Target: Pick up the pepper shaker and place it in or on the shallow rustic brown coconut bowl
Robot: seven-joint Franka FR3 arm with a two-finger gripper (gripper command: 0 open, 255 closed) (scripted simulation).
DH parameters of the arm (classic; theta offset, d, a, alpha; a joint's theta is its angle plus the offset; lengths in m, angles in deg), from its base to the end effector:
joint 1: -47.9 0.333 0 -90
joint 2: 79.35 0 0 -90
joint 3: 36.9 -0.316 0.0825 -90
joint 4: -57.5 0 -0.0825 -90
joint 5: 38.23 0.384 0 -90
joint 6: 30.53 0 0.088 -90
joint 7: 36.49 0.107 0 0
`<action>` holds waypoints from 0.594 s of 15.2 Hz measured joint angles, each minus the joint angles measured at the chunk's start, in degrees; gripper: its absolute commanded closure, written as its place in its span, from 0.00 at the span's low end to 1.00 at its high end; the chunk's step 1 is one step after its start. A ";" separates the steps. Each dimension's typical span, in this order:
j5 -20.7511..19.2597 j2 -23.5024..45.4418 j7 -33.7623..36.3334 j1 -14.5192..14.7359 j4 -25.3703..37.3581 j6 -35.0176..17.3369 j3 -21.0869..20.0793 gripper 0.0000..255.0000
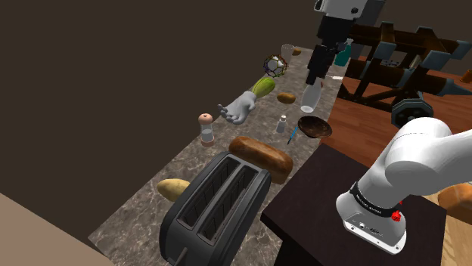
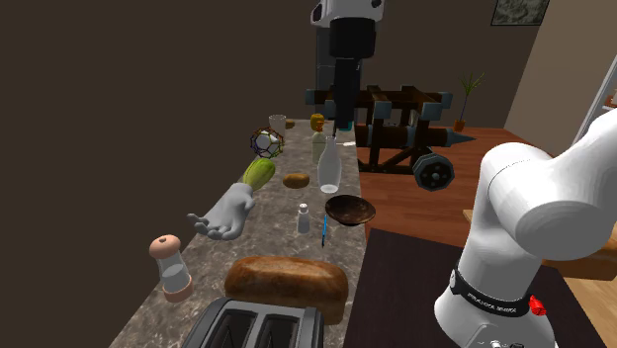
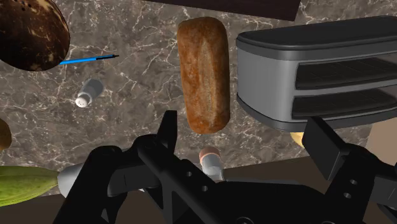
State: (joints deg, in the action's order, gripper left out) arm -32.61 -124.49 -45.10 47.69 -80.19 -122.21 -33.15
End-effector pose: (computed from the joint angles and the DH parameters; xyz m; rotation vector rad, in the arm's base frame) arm 0.3077 -0.0162 0.5718 -2.9928 -0.1454 0.0027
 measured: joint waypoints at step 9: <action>-3.20 6.00 -6.65 -1.69 -6.21 -12.18 4.86 0.00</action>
State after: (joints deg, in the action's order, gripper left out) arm -35.81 -118.50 -51.75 46.00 -86.40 -134.39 -28.29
